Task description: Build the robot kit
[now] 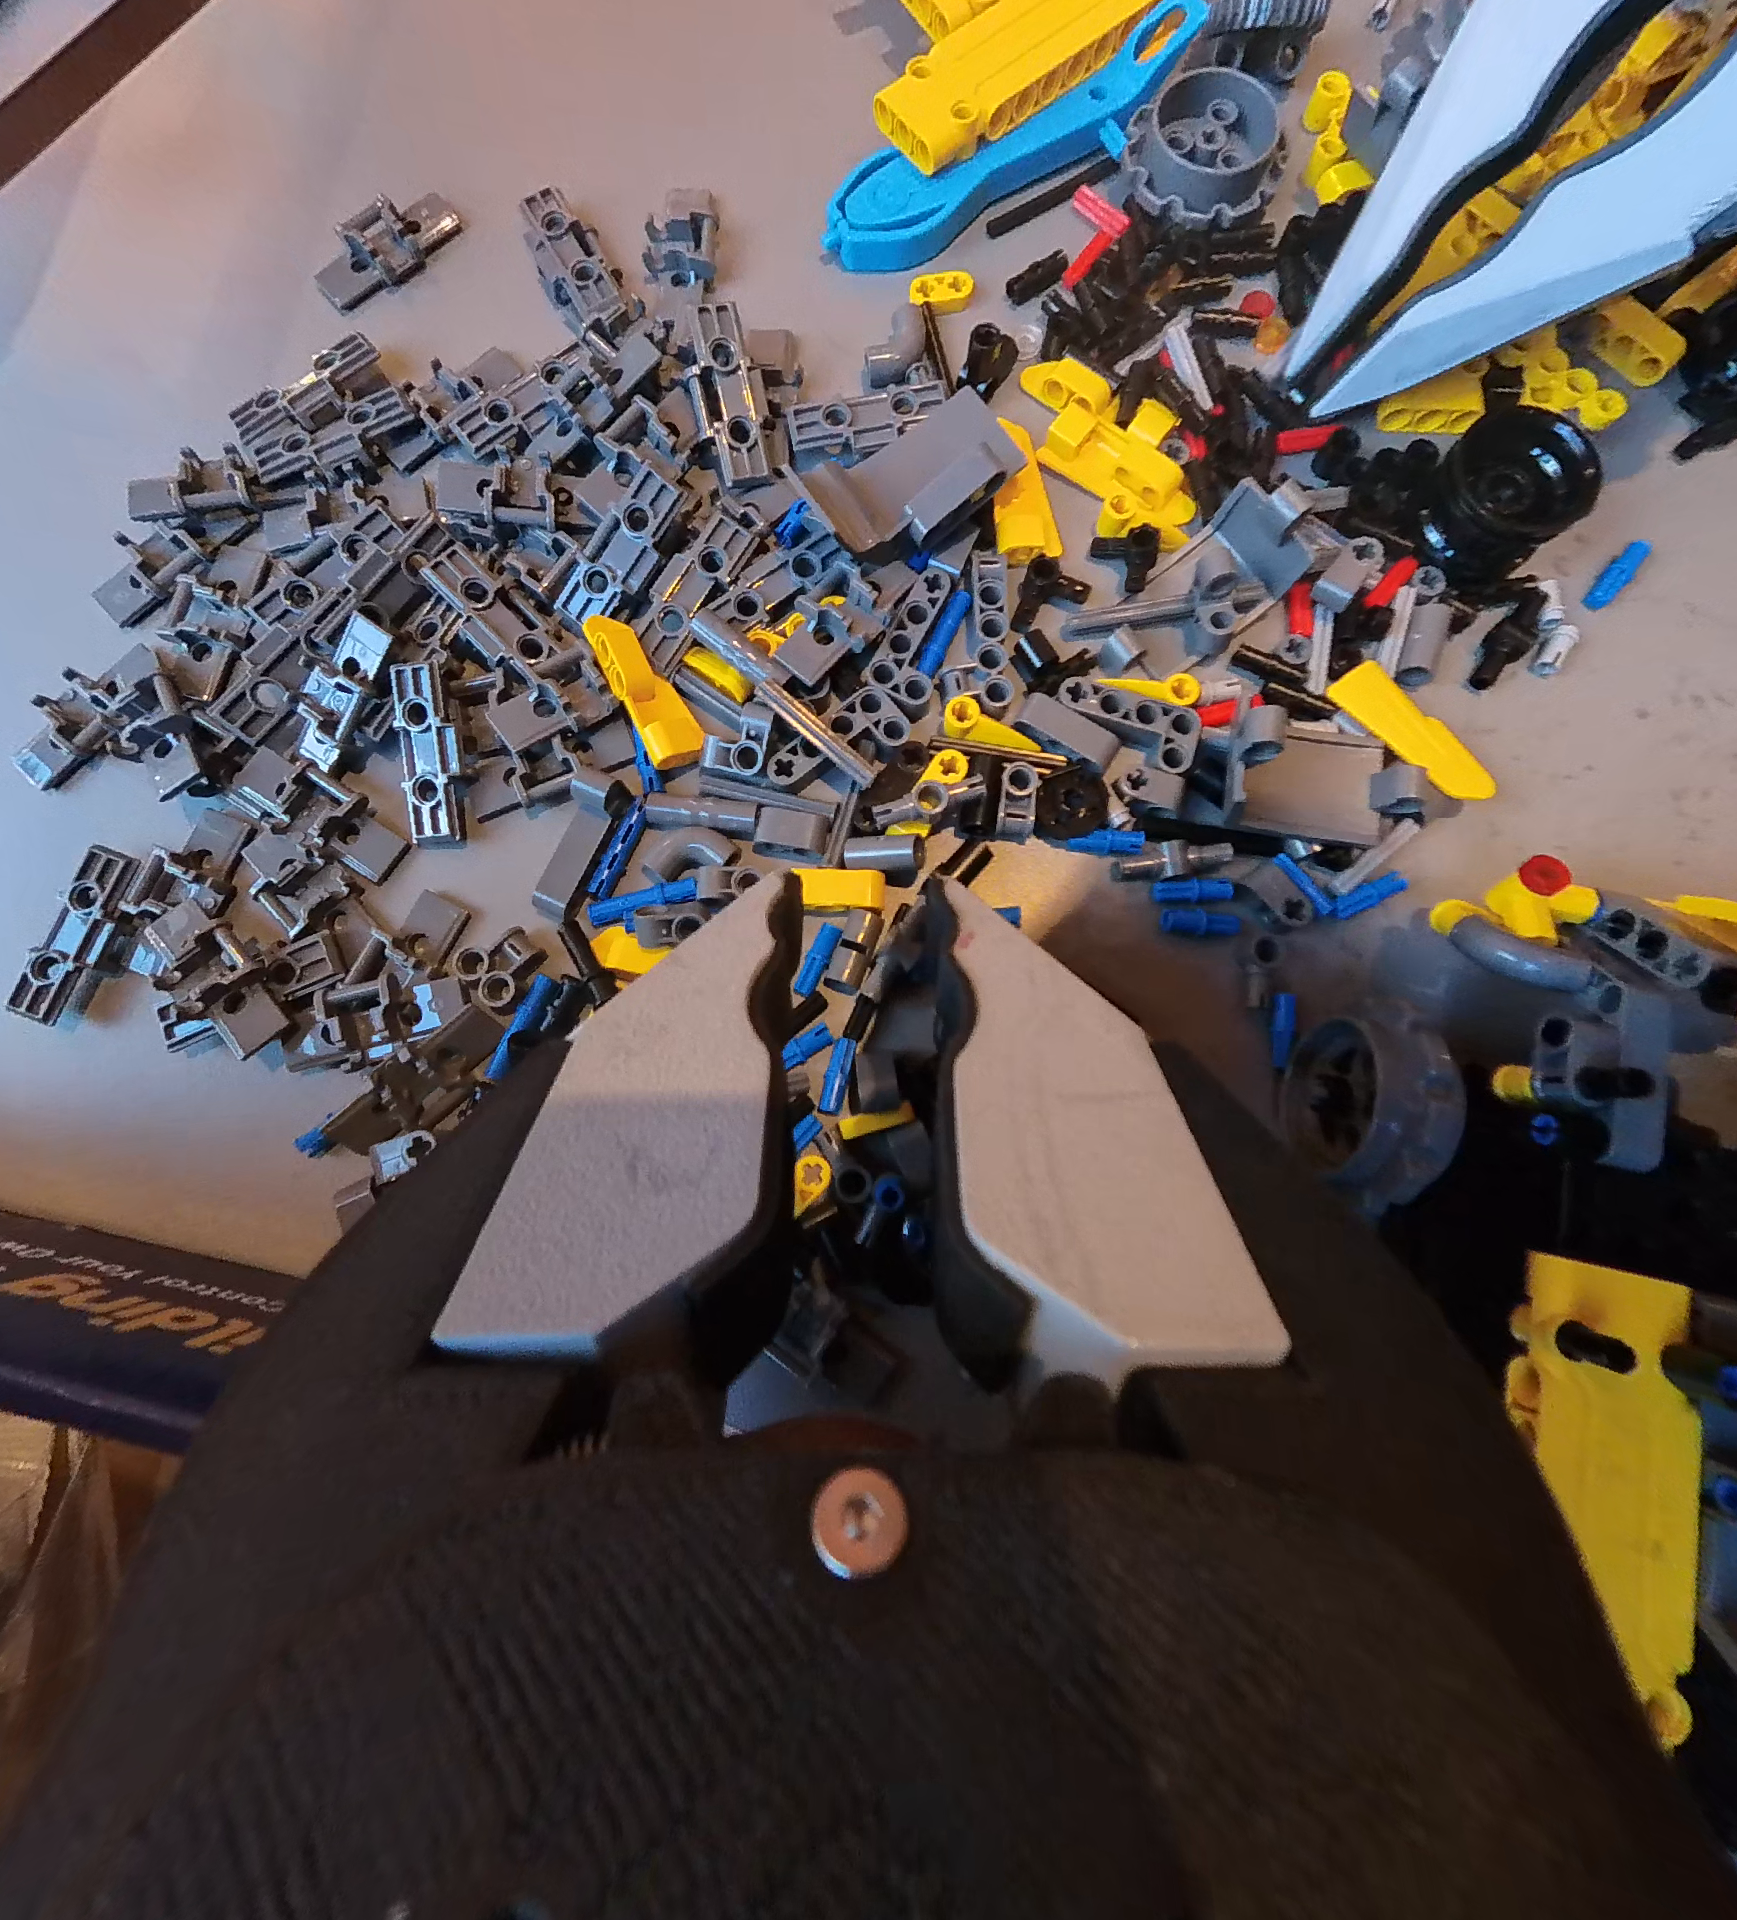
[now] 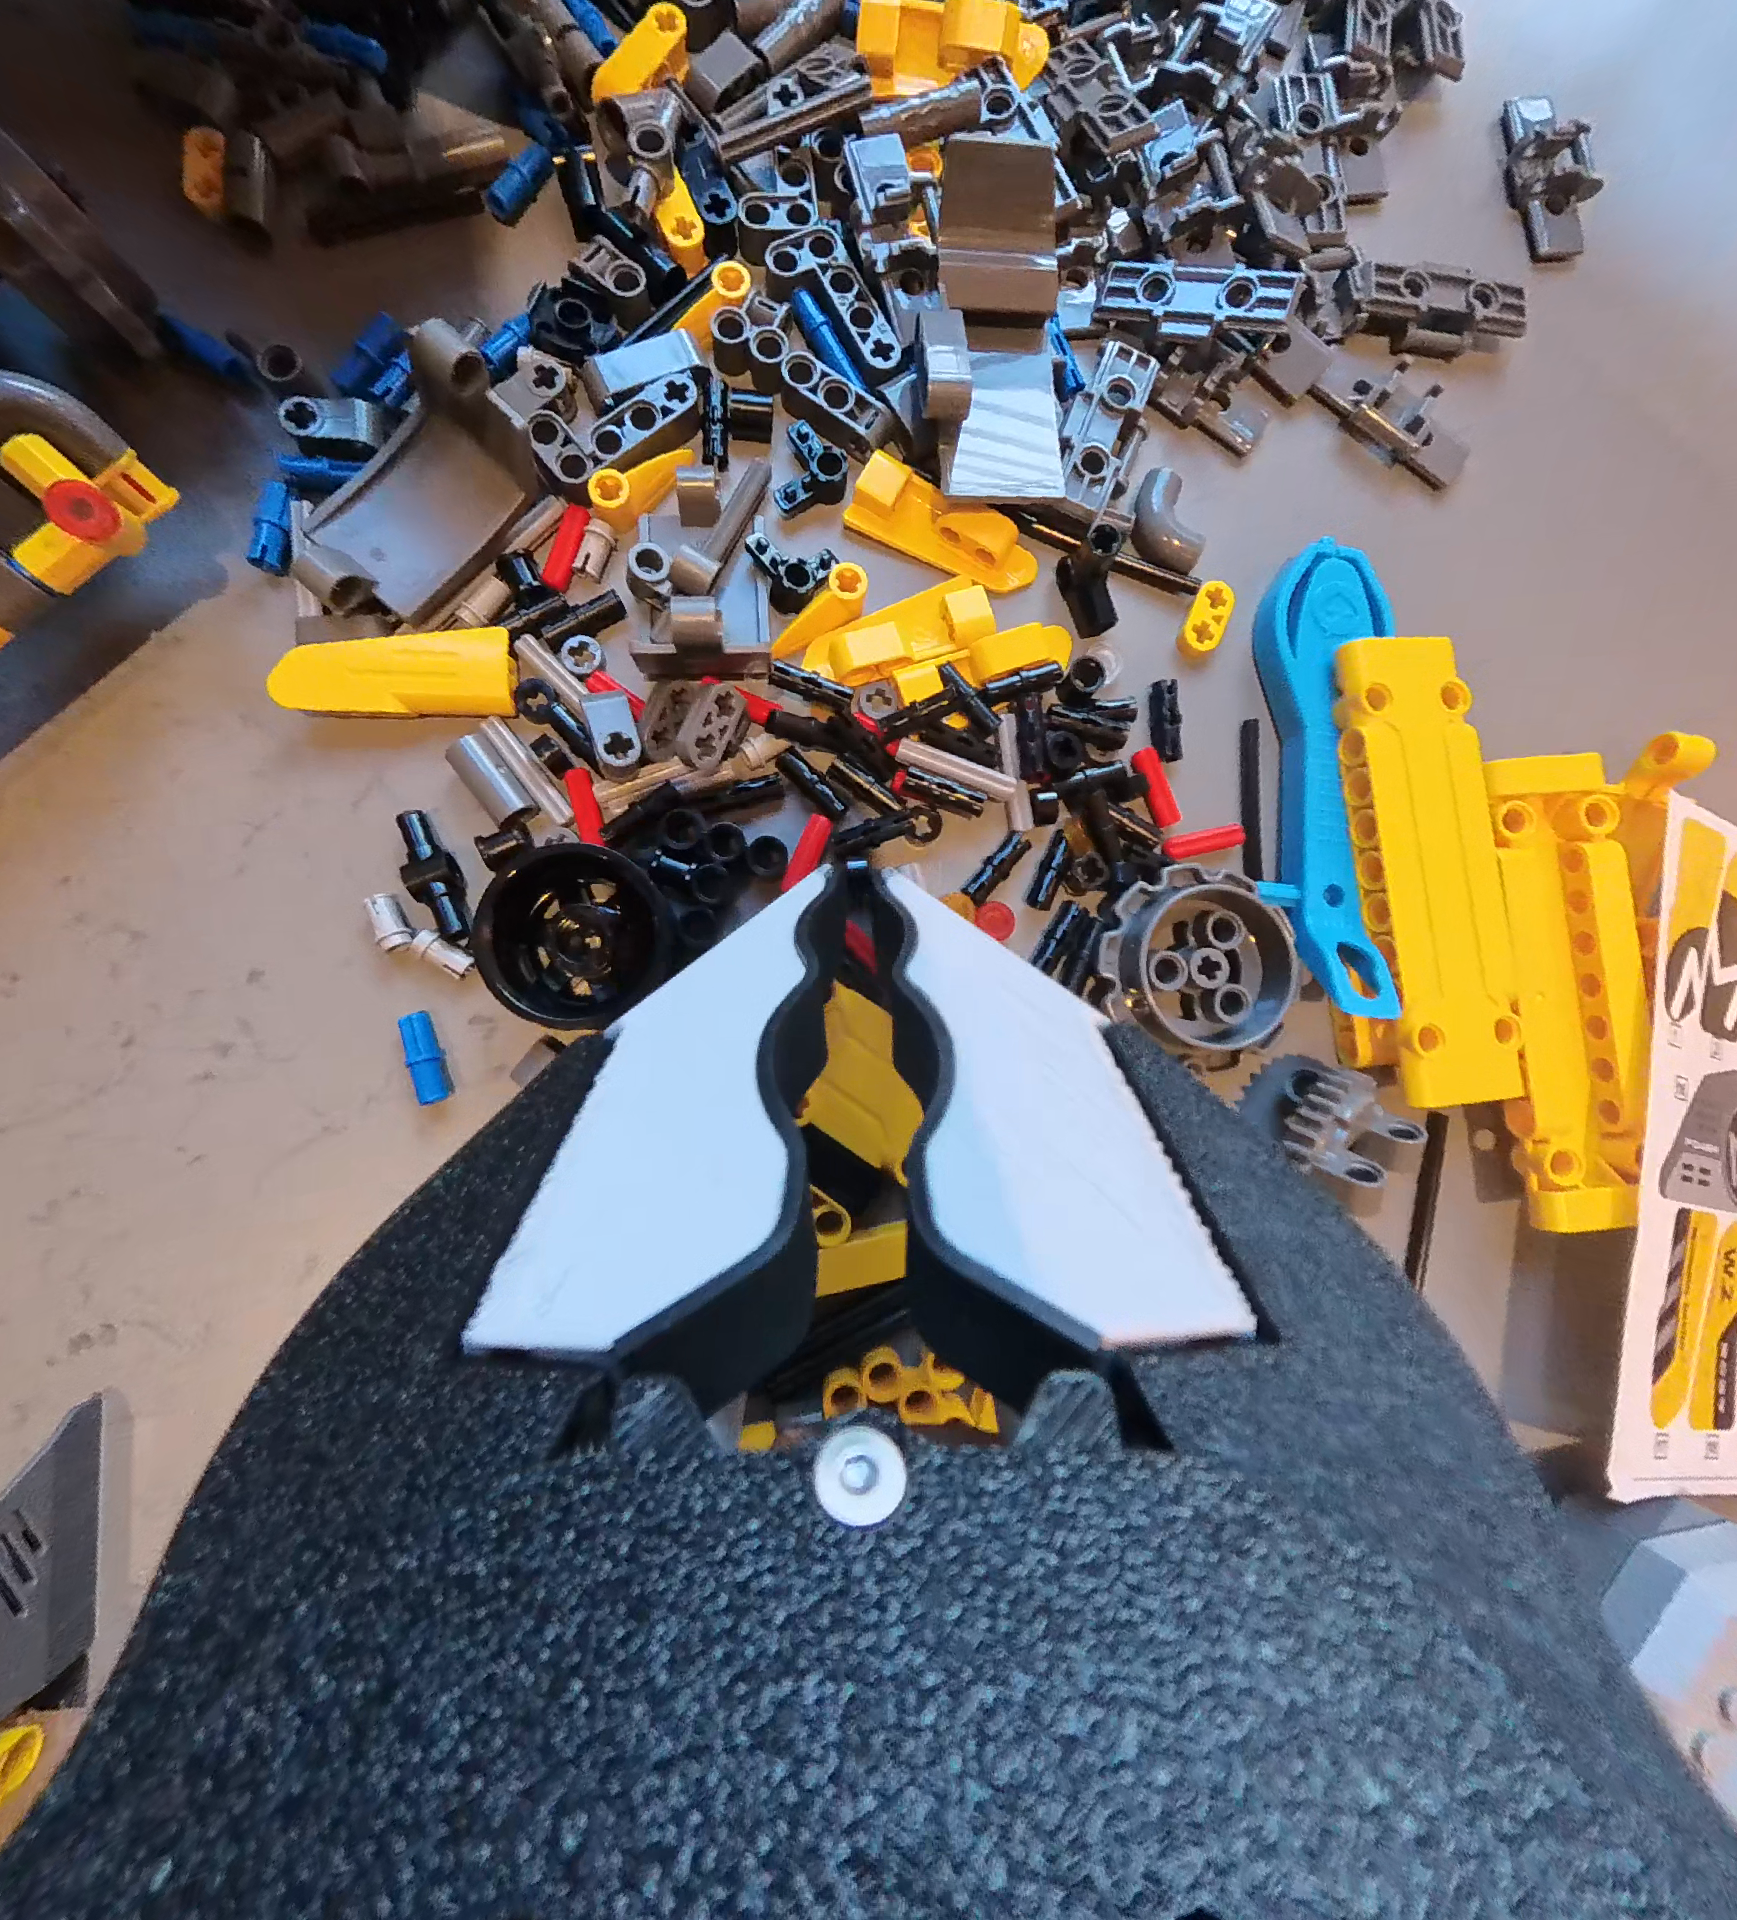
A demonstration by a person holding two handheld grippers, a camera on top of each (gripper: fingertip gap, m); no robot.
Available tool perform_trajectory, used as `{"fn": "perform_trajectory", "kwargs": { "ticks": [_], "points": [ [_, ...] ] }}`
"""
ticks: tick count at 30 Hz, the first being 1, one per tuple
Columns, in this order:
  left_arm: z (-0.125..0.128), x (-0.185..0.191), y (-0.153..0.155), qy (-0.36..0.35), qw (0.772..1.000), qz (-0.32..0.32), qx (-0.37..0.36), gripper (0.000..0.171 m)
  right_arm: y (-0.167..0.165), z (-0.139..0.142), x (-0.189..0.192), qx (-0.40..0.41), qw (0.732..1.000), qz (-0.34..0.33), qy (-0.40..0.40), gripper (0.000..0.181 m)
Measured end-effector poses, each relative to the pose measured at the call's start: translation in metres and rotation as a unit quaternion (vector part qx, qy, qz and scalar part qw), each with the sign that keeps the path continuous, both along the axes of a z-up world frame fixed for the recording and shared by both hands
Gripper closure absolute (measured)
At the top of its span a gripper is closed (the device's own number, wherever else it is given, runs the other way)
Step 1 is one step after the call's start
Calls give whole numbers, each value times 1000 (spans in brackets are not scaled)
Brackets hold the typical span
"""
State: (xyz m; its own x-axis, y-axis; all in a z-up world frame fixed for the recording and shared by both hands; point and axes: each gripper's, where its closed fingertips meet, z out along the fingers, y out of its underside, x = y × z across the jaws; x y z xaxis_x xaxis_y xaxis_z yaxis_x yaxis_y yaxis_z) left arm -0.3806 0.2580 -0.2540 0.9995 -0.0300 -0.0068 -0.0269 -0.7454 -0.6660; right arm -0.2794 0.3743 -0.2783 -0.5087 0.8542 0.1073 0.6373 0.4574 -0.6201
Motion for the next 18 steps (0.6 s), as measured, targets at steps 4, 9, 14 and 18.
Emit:
{"fn": "perform_trajectory", "kwargs": {
  "ticks": [4,9,14,18],
  "points": [
    [0,0,0,0,1000,0,-1,150,0,0,0,-3,1000,0,1,177],
    [-1,1,0,-1,1000,-1,-1,150,-3,6,1,-5,1000,9,9,177],
    [1,5,1,-1,1000,-8,0,149,-10,29,6,-23,999,17,36,177],
    [10,8,0,1,1000,-10,13,150,-35,49,30,-42,997,43,43,177]
  ]
}}
